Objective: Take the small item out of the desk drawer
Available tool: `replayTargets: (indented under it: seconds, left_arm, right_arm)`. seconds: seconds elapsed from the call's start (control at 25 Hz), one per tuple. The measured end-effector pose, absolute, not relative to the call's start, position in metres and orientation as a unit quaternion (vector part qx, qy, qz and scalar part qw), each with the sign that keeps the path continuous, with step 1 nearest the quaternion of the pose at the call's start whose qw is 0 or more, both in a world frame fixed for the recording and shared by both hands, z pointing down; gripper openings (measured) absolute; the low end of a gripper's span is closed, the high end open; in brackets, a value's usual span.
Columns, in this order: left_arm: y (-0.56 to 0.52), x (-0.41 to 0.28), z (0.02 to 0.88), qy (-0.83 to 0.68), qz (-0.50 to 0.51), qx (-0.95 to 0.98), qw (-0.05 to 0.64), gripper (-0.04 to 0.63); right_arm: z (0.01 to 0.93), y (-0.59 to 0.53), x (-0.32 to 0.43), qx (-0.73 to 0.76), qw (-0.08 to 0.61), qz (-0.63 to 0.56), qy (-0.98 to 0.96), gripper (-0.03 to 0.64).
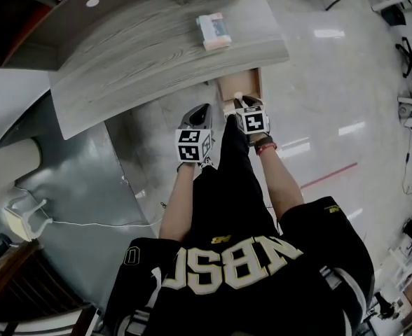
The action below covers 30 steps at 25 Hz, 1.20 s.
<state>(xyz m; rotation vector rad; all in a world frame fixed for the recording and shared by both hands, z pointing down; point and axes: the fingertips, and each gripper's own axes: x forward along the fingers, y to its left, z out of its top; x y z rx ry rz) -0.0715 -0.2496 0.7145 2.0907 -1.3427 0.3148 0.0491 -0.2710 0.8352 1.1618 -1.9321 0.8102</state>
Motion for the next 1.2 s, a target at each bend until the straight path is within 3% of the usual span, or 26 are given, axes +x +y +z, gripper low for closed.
replayTargets:
  seconds: [1.2]
  left_arm:
    - [-0.237, -0.171, 0.518, -0.607, 0.028, 0.777, 0.162, 0.015]
  right_arm:
    - [0.548, -0.279, 0.003, 0.511, 0.139, 0.143, -0.836, 0.117]
